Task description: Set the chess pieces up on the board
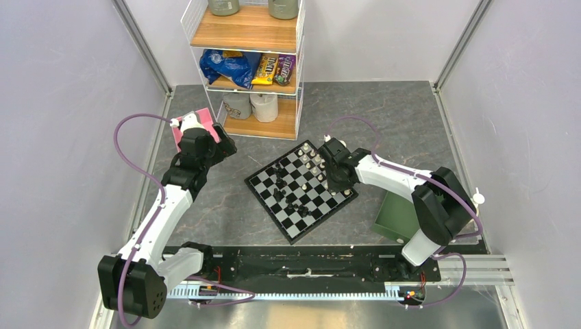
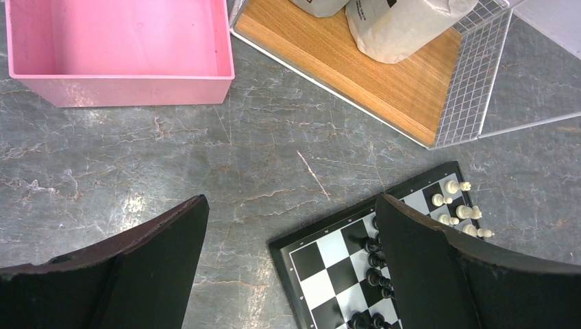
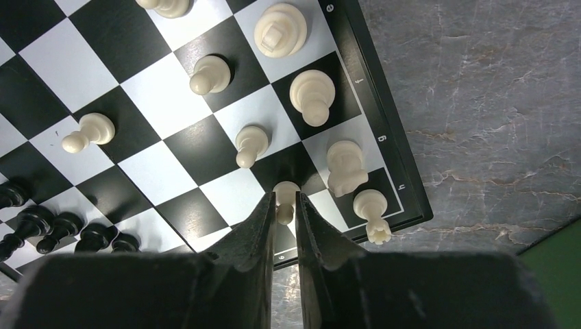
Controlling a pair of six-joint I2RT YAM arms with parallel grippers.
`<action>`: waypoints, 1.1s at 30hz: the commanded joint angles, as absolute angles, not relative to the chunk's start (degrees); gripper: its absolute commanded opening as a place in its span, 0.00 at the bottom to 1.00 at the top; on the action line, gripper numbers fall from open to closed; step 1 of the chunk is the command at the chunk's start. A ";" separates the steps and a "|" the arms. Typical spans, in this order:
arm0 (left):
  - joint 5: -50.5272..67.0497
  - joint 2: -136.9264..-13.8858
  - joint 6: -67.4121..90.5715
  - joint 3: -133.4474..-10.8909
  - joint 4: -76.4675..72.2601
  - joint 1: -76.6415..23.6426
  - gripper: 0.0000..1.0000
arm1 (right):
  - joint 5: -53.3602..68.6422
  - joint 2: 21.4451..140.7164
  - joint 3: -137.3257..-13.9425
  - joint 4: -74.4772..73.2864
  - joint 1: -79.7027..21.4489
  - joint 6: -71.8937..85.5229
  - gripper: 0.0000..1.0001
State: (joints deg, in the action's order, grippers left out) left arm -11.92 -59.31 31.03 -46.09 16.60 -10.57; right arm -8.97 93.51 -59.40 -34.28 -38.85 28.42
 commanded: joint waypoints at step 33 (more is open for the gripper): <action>-12.32 -58.74 31.46 -45.70 14.96 -10.11 0.98 | -10.06 92.74 -61.99 -32.34 -38.41 26.61 0.29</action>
